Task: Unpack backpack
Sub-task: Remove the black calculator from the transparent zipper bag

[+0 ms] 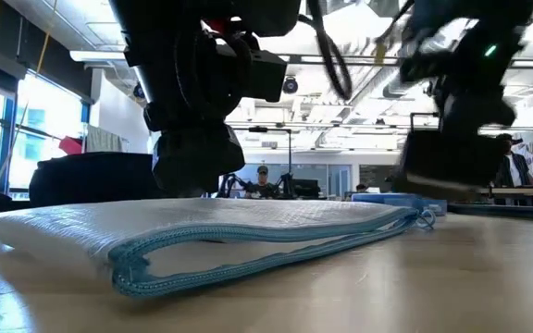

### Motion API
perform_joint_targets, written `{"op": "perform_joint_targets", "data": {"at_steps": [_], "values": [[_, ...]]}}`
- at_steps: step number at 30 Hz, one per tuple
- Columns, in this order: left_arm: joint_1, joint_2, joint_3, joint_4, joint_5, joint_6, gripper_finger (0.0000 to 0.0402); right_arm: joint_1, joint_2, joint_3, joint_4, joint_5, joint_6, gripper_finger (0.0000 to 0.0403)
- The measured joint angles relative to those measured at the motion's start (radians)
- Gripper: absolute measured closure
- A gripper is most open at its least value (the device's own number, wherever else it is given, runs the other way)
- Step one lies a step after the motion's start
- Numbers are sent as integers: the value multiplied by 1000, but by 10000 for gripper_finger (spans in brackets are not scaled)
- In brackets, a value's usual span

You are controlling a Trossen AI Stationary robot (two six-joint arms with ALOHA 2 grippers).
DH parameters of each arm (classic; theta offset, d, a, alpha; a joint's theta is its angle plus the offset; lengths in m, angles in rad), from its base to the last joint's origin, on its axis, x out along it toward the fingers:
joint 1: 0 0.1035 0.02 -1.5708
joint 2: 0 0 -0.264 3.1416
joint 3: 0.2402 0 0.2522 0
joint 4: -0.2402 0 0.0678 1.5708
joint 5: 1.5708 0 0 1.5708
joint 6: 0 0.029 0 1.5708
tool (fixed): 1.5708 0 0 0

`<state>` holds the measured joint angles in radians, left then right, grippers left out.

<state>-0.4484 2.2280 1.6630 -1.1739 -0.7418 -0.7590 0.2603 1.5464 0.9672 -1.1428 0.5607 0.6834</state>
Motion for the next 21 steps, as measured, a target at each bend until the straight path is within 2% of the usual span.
{"op": "perform_joint_targets", "data": {"at_steps": [4, 8, 12, 16, 21], "values": [[-4, 0, 0, 3, 0, 0, 401, -161, 58, 0, -12, -64, -29, 392], [-4, 0, 0, 5, 0, 1, 401, -283, 119, -1, 33, -37, -121, 392], [-4, 0, 0, 9, 0, 0, 401, -335, 154, 0, 191, 20, -257, 392], [-4, 0, 0, 11, 0, 1, 401, -374, 158, 6, 307, 41, -316, 391], [-5, 0, 0, 18, 0, 0, 401, -440, 165, 1, 189, 11, -244, 377]]}}
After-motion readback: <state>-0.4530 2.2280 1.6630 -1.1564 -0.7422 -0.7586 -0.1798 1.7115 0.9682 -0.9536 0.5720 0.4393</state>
